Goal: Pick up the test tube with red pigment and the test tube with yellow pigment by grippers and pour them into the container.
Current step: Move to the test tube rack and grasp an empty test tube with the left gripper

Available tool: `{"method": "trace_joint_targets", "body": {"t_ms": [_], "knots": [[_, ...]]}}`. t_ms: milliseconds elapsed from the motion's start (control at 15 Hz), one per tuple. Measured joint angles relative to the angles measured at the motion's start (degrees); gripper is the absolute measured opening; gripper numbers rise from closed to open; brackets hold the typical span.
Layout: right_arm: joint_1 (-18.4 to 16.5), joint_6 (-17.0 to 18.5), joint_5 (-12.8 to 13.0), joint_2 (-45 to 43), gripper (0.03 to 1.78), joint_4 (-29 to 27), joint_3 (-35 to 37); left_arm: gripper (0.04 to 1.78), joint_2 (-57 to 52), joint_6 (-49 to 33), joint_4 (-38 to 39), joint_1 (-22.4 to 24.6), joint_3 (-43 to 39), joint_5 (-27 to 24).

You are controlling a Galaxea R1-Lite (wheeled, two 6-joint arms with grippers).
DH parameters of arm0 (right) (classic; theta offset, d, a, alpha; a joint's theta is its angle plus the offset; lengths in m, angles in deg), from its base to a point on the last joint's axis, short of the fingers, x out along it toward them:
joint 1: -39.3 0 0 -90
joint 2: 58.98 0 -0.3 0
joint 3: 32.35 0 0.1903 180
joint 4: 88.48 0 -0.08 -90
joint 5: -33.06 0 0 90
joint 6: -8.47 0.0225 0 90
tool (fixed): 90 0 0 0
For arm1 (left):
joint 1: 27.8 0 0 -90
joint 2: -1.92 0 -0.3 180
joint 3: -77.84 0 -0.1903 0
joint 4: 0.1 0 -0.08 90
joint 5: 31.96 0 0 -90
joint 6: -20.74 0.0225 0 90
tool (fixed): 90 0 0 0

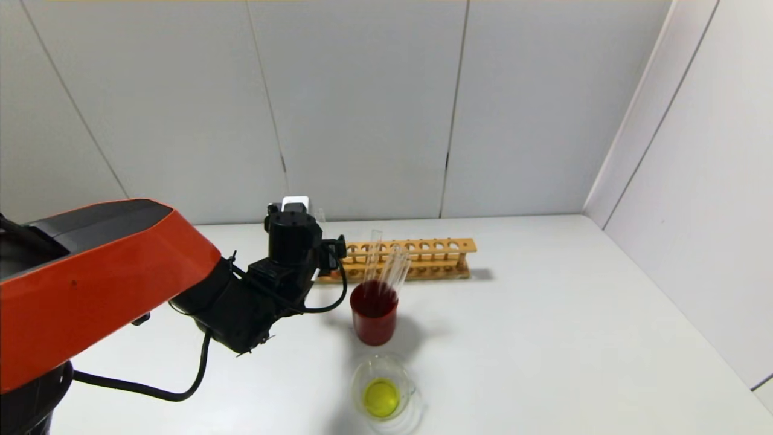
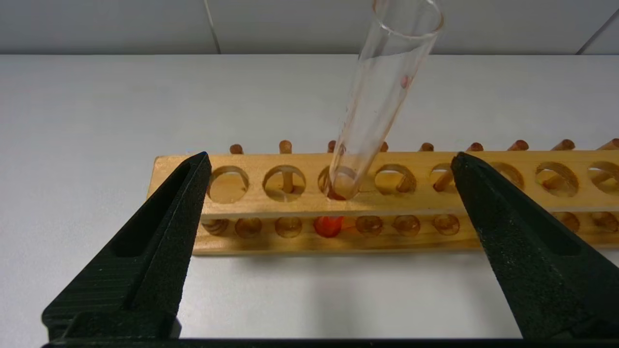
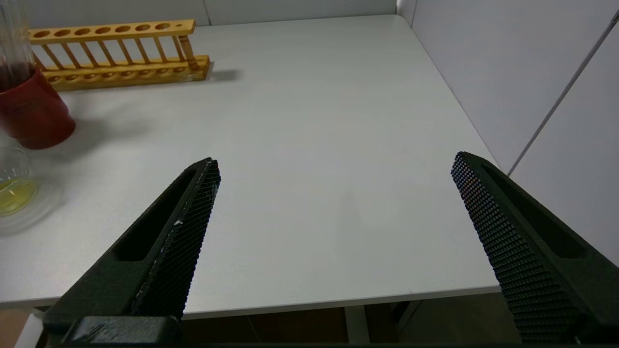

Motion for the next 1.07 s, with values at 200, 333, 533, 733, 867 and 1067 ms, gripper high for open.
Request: {"method": "trace_joint_targets", "body": {"t_ms": [200, 333, 533, 733, 867, 1067], "knots": [[0.0, 0.0, 0.0, 0.0, 1.75, 0.0, 0.0, 1.75, 1.2, 0.2, -1.1, 0.4, 2.2, -0.9], [0.0, 0.0, 0.0, 0.0, 1.75, 0.0, 0.0, 1.75, 2.0, 0.2, -1.3, 0.7, 3.1, -1.0], [0.0, 0.0, 0.0, 0.0, 1.75, 0.0, 0.0, 1.75, 2.9, 0.2, -1.3, 0.7, 4.0, -1.7], [0.0, 0.0, 0.0, 0.0, 1.75, 0.0, 0.0, 1.72, 3.6, 0.2, -1.4, 0.7, 4.7, -1.7], [0.0, 0.0, 0.0, 0.0, 1.75, 0.0, 0.0, 1.58, 4.0, 0.2, -1.4, 0.8, 4.9, -1.8], [0.0, 0.0, 0.0, 0.0, 1.75, 0.0, 0.0, 1.18, 4.5, 0.2, -1.5, 0.7, 5.5, -2.7]]}}
